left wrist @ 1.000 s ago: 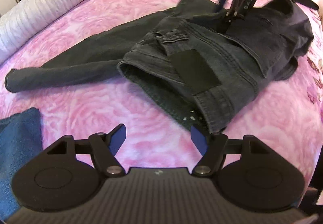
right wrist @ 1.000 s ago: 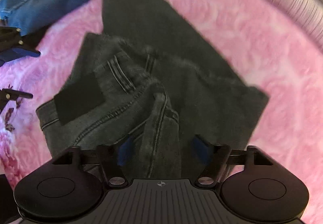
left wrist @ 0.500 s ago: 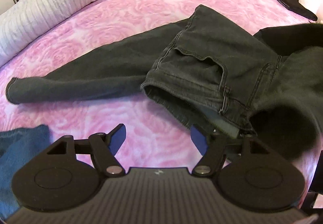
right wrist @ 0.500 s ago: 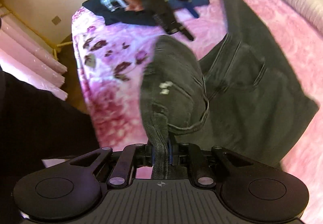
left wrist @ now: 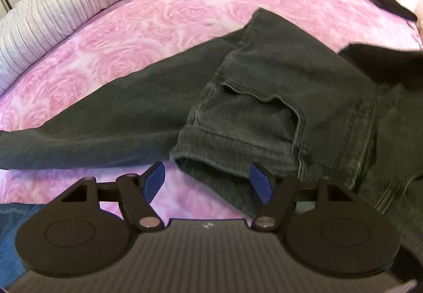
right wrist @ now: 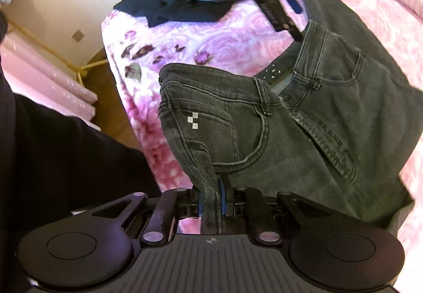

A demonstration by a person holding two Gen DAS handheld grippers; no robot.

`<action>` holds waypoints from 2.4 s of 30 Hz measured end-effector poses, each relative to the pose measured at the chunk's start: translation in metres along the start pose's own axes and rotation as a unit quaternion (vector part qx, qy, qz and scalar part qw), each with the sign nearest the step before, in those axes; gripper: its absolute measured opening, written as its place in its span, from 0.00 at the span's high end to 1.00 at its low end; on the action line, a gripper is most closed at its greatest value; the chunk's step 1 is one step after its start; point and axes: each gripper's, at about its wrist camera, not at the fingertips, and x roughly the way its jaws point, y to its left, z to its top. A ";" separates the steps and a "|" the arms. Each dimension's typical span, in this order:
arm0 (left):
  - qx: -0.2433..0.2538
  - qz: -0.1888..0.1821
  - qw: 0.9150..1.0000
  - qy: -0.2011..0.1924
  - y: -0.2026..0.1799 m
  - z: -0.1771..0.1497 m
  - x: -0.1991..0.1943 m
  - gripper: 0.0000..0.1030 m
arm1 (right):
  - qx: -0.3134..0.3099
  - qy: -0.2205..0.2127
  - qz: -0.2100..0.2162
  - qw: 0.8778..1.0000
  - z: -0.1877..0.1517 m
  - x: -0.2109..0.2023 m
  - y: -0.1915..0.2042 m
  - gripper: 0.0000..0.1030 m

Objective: Fold clothes
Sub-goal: 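Grasp the jeans waistband with the left gripper while the right gripper holds the other waistband side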

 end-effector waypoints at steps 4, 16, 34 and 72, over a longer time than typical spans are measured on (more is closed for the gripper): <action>-0.061 -0.004 0.998 -0.004 0.007 -0.003 -0.004 0.35 | -0.047 0.023 0.006 0.999 0.005 0.012 0.006 0.83; -0.184 0.014 0.983 0.003 -0.007 -0.067 -0.037 0.35 | -0.095 -0.054 0.074 0.991 0.090 -0.026 -0.058 0.50; -0.545 0.039 0.836 0.036 -0.214 -0.181 -0.082 0.29 | -0.374 0.067 -0.006 0.925 0.187 0.139 -0.215 0.38; -0.444 0.236 0.844 -0.186 -0.107 -0.078 -0.235 0.90 | -0.145 -0.189 -0.053 0.970 0.148 -0.125 -0.159 0.96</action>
